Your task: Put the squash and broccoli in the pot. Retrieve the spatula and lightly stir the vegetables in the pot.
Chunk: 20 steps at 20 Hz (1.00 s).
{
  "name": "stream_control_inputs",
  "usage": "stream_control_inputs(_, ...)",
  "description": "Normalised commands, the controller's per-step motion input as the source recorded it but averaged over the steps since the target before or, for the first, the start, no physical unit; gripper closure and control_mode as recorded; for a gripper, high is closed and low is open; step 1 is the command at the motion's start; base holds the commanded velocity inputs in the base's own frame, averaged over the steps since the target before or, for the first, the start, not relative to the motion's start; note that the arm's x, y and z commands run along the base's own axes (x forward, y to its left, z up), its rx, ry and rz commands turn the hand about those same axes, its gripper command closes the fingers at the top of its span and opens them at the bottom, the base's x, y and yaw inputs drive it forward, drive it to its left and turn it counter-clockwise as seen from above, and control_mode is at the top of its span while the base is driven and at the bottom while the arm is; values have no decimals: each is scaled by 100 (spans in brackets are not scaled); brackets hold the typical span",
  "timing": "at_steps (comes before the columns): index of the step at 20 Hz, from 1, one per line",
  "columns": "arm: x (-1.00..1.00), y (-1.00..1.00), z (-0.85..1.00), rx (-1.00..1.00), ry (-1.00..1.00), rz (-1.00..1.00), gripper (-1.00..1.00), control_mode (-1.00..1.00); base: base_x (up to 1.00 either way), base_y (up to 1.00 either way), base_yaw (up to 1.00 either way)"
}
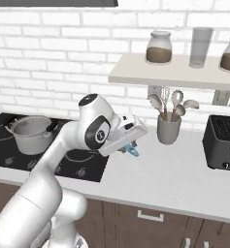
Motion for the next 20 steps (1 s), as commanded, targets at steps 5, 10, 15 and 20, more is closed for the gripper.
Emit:
stream_control_inputs(5, 71, 100, 92, -1, 13, 35, 100, -100, 0, 0, 0)
stream_control_inputs(10, 52, 100, 57, -7, 10, 33, 100, -100, 0, 0, 0)
stream_control_inputs(15, 15, 100, 29, -29, 1, 35, 100, -100, 0, 0, 0)
stream_control_inputs(20, -1, 100, 2, -40, -12, 29, 100, -100, 0, 0, 0)
